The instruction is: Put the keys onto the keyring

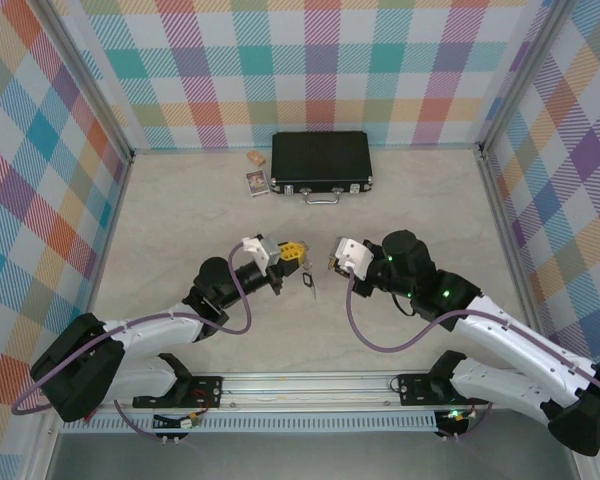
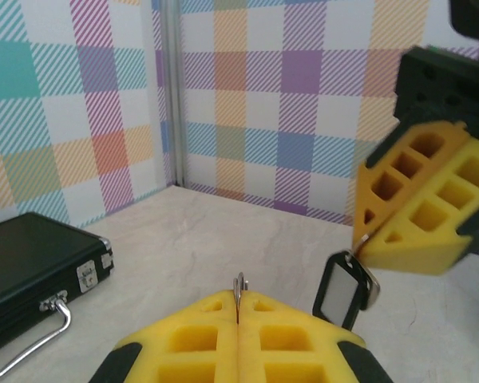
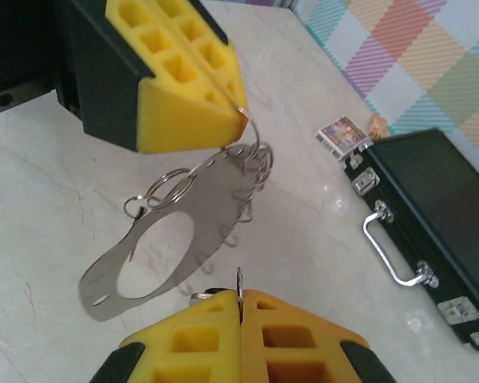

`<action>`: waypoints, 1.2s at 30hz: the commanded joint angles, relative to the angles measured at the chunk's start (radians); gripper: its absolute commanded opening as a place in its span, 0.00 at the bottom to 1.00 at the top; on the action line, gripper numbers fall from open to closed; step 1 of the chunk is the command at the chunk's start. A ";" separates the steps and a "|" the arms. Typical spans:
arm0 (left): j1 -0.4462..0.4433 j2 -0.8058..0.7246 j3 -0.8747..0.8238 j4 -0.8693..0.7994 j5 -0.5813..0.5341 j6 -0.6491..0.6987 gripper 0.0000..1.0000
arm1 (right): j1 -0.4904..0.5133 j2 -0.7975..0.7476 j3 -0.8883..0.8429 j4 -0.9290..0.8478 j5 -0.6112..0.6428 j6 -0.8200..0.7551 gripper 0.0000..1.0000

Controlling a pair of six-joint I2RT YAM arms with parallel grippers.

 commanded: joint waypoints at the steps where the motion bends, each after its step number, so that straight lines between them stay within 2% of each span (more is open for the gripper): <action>1: -0.022 -0.038 -0.014 0.101 -0.032 0.090 0.00 | 0.001 -0.017 0.015 0.051 -0.037 -0.103 0.00; 17: -0.089 -0.058 -0.038 0.075 -0.049 0.251 0.00 | 0.001 0.013 0.061 -0.020 -0.021 -0.228 0.00; 31: -0.091 -0.053 -0.050 0.095 -0.119 0.278 0.00 | 0.010 -0.055 -0.080 0.240 0.173 -0.468 0.00; 36: -0.092 -0.046 -0.050 0.100 -0.122 0.282 0.00 | 0.010 -0.072 -0.095 0.260 0.200 -0.502 0.00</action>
